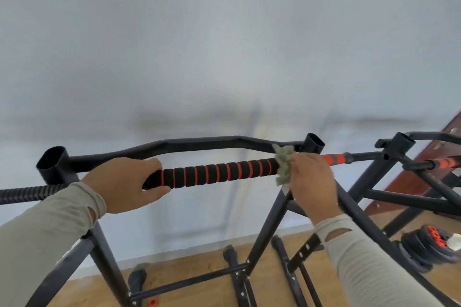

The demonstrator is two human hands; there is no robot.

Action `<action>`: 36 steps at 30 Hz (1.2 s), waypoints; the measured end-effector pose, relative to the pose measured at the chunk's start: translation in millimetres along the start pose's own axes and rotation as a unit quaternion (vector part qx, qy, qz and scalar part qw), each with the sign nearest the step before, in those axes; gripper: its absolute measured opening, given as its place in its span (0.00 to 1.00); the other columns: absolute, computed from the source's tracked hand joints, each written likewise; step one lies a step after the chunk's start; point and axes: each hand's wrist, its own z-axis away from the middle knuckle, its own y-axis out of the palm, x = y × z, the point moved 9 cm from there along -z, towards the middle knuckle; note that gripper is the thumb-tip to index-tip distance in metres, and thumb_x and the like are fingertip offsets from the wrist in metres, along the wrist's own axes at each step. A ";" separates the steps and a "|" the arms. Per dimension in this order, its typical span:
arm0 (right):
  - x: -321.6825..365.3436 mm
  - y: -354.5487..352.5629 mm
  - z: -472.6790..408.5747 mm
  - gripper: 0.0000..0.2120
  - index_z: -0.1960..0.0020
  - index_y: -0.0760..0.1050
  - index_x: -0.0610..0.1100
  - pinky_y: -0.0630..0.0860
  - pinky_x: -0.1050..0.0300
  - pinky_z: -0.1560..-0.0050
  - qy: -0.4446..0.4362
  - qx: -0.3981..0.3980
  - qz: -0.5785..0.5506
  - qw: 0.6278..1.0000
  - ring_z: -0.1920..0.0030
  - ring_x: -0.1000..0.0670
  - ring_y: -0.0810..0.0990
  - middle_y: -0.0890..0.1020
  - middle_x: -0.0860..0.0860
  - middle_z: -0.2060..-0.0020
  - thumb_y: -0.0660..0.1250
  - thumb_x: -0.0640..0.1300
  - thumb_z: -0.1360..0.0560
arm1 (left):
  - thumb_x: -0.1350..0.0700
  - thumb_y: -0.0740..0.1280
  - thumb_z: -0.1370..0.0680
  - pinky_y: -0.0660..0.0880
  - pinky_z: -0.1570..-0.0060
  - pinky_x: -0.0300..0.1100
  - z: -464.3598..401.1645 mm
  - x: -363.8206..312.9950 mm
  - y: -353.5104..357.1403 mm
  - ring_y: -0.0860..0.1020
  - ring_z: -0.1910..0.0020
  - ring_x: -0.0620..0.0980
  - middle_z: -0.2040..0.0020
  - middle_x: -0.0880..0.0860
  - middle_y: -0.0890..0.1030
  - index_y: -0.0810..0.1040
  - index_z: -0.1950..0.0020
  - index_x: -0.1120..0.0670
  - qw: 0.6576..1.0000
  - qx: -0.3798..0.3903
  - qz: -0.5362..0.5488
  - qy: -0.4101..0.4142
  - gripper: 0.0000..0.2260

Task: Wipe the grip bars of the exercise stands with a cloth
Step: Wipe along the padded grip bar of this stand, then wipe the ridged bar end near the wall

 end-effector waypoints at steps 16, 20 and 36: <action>93.7 -27.0 37.9 0.08 0.50 0.78 0.46 0.80 0.52 0.52 -0.026 -0.151 -0.300 0.942 0.58 0.52 0.79 0.82 0.53 0.56 0.61 0.43 0.17 | 0.28 0.68 0.31 0.74 0.58 0.39 -8.3 -7.2 -1.6 0.76 0.63 0.44 0.58 0.39 0.73 0.66 0.39 0.44 1.000 0.015 -0.006 0.016 0.30; 201.0 -51.2 66.2 0.08 0.53 0.80 0.43 0.76 0.51 0.36 -0.149 -0.200 -0.402 0.881 0.46 0.50 0.83 0.85 0.50 0.50 0.64 0.38 0.19 | 0.31 0.70 0.31 0.72 0.59 0.39 -4.6 -10.4 -6.7 0.74 0.63 0.44 0.63 0.36 0.68 0.65 0.37 0.45 1.000 -0.009 -0.003 0.018 0.30; 179.8 -73.5 31.6 0.09 0.53 0.81 0.48 0.73 0.71 0.66 -0.078 0.108 -0.663 0.737 0.63 0.63 0.80 0.83 0.54 0.63 0.64 0.43 0.17 | 0.53 0.64 0.20 0.76 0.50 0.40 147.6 57.2 -85.9 0.77 0.57 0.41 0.47 0.39 0.78 0.75 0.36 0.42 0.953 -0.132 0.063 -0.266 0.13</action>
